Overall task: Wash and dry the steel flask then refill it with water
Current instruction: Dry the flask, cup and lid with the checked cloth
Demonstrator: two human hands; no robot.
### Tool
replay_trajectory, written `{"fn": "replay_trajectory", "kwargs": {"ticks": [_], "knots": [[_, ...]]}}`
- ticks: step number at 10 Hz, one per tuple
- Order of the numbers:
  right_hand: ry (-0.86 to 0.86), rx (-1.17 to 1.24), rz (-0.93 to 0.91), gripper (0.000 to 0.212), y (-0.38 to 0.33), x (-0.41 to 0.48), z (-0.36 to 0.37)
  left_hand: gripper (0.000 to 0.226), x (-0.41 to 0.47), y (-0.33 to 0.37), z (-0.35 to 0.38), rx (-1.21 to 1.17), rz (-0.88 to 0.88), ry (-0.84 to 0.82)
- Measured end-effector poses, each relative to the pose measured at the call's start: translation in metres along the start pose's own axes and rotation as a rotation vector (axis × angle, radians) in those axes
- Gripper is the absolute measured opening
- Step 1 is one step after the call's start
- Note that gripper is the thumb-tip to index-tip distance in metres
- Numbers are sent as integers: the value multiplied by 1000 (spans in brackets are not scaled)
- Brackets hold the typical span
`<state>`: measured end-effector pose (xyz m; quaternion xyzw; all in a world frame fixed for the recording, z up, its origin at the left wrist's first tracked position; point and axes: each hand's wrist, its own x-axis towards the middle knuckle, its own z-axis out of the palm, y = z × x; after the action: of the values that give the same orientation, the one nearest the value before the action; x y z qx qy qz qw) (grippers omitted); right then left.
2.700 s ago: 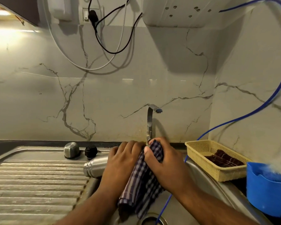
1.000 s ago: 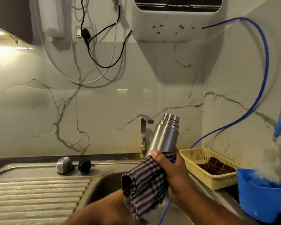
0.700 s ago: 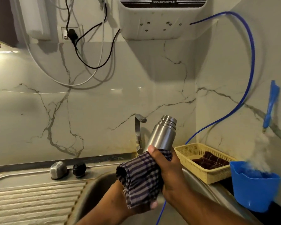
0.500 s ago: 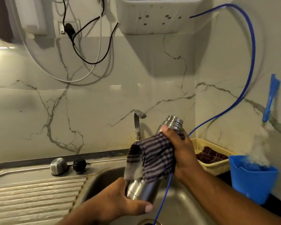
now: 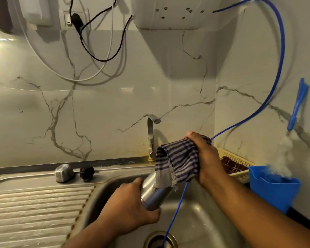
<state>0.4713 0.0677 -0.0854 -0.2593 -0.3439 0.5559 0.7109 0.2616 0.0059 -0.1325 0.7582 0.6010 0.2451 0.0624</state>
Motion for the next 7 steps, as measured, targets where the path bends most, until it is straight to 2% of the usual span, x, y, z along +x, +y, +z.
{"fn": "replay_trajectory", "kwargs": {"ticks": [1, 2, 3, 4, 5, 6, 7], "knots": [[73, 22, -63, 76, 11, -12, 9, 65, -2, 6, 2, 45, 2, 105], [23, -82, 21, 86, 32, -31, 18, 55, -3, 19, 5, 12, 4, 120], [-29, -173, 148, 108, 63, -49, 28, 66, -7, 5, 8, -106, -7, 105], [-38, -145, 159, 102, 65, -51, 30, 57, -12, -11, -2, -171, 34, 79], [-100, -94, 125, 83, 43, -43, 25, 46, -9, -2, -10, -316, 57, 5], [-184, -45, 65, 86, 15, -35, 24, 54, -16, 15, -24, -475, 34, -132], [-276, 26, 50, 92, -4, -28, 22, 42, -18, 21, -48, -432, 130, -294]]}}
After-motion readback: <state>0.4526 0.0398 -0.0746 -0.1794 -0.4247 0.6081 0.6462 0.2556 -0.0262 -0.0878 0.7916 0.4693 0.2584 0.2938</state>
